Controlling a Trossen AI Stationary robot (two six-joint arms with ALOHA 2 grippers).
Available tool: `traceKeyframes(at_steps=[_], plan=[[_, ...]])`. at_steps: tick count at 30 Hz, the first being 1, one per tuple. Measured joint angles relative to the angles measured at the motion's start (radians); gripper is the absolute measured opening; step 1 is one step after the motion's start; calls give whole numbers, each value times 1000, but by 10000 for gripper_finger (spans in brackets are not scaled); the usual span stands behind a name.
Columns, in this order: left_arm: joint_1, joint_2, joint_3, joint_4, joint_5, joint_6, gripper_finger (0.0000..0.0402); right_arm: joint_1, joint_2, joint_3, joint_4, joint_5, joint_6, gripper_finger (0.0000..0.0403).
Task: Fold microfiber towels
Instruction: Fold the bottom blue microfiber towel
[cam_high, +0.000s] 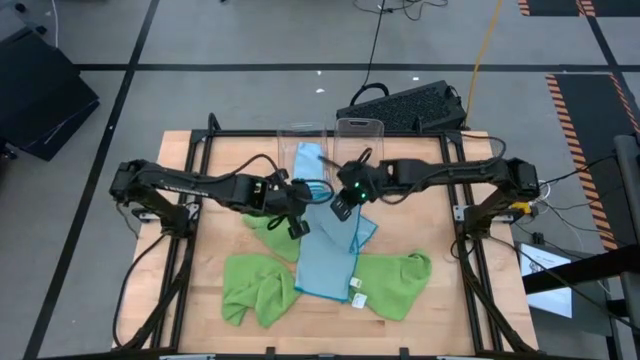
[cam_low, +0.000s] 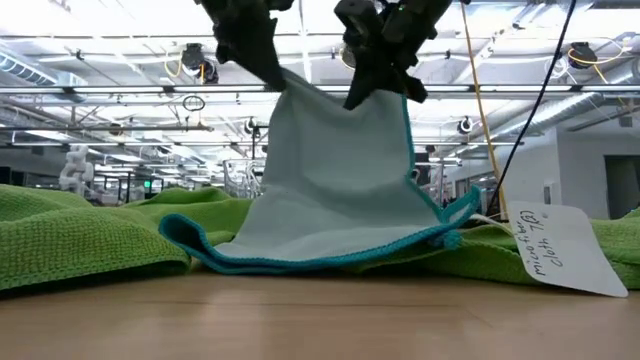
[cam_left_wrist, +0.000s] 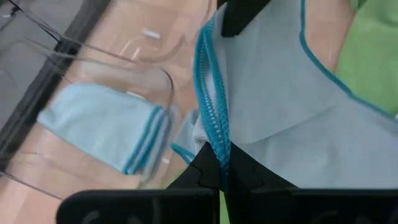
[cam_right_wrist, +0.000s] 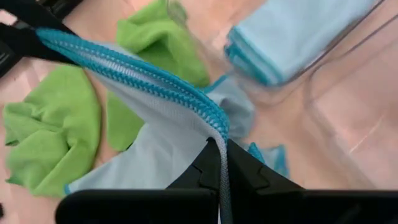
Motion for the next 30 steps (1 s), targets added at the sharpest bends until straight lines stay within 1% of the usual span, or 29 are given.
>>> traceKeyframes(at_steps=[6,11,14,18,20,26,30], plan=[[36,-2,22,33,0,3,3,-65,-67,0,-5,-12,-153,4],[60,-2,22,36,5,1,3,-81,-73,-4,-10,-59,-162,4],[62,-2,22,29,9,1,3,-72,-73,-20,0,-63,-130,4],[61,-2,22,3,45,5,3,-52,-73,-35,2,-133,-50,4],[56,-2,21,-13,69,3,3,-30,-73,-35,1,-148,-10,4],[13,-2,-26,-22,91,-40,3,46,-71,-39,9,-146,78,4],[-19,-2,-56,-15,95,-73,2,100,-68,-93,87,-146,157,4]])
